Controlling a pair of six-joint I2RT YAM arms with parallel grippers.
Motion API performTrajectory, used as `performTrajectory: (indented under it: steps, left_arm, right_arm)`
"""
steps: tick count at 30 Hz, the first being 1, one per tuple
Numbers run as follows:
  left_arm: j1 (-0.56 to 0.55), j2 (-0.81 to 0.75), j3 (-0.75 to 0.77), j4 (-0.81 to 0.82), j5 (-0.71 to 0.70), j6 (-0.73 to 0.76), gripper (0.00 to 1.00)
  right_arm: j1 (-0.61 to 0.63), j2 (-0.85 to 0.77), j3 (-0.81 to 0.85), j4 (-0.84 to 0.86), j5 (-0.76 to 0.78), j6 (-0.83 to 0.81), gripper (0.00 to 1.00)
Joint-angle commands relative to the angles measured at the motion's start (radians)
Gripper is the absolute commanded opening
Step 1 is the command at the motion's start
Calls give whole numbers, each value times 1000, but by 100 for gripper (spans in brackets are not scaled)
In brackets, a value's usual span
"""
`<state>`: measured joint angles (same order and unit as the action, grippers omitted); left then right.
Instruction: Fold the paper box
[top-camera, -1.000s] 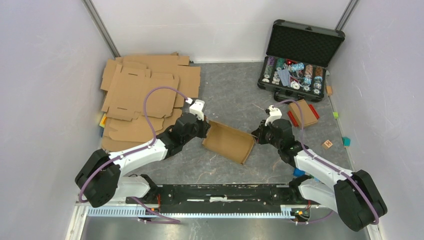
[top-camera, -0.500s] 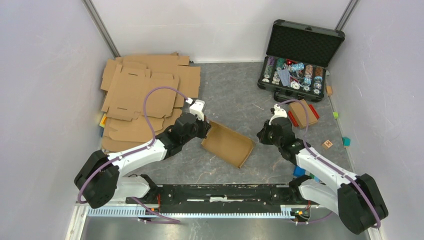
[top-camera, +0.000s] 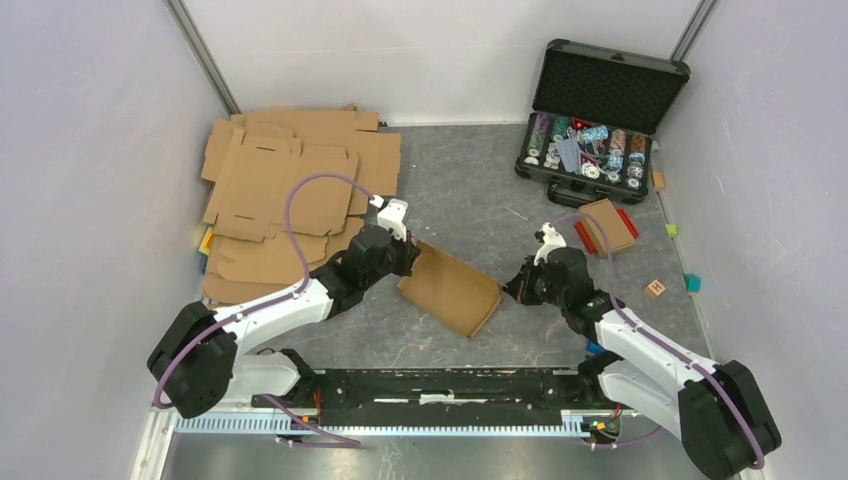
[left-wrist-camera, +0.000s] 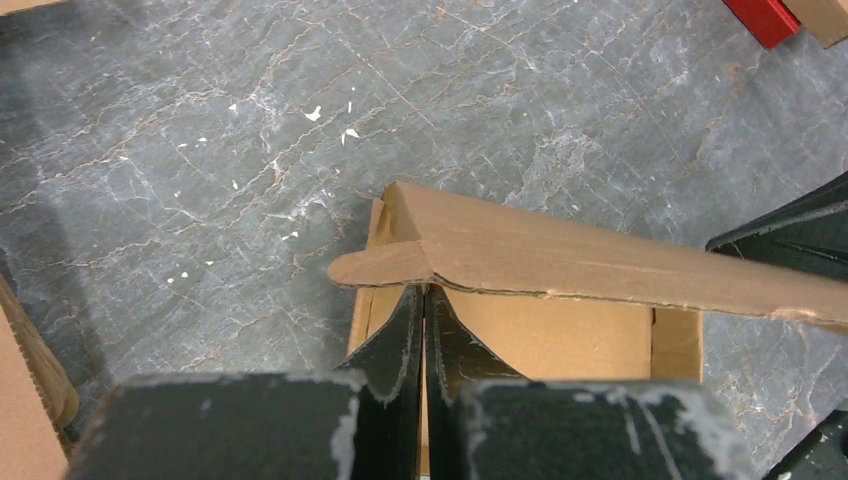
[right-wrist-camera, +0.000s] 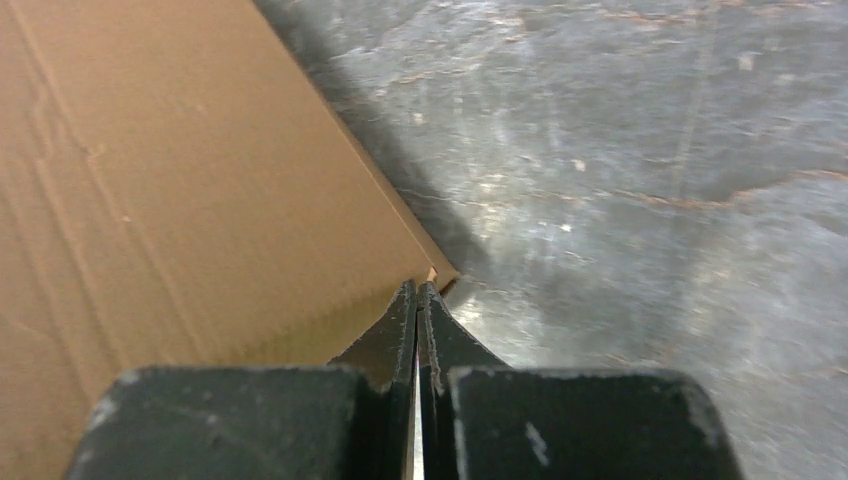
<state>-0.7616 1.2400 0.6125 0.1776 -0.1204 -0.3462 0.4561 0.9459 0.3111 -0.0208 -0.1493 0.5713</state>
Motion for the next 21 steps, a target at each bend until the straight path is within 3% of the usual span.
performTrajectory:
  steps: [1, 8, 13, 16, 21]
  left_arm:
    - [-8, -26, 5, -5, 15, 26, 3]
    - [-10, -22, 4, -4, 26, 23, 3]
    - [-8, -21, 10, -23, -15, 26, 3]
    - [-7, -22, 12, -35, -39, 18, 3]
    - [-6, -19, 16, -44, -47, 13, 4]
  right_arm:
    - [1, 42, 2, 182, -190, 84, 0]
    - [3, 104, 15, 234, -233, 114, 0]
    - [3, 67, 122, -37, -92, -88, 2]
    - [3, -18, 100, -129, 5, -142, 18]
    - [2, -222, -14, -165, 12, -162, 41]
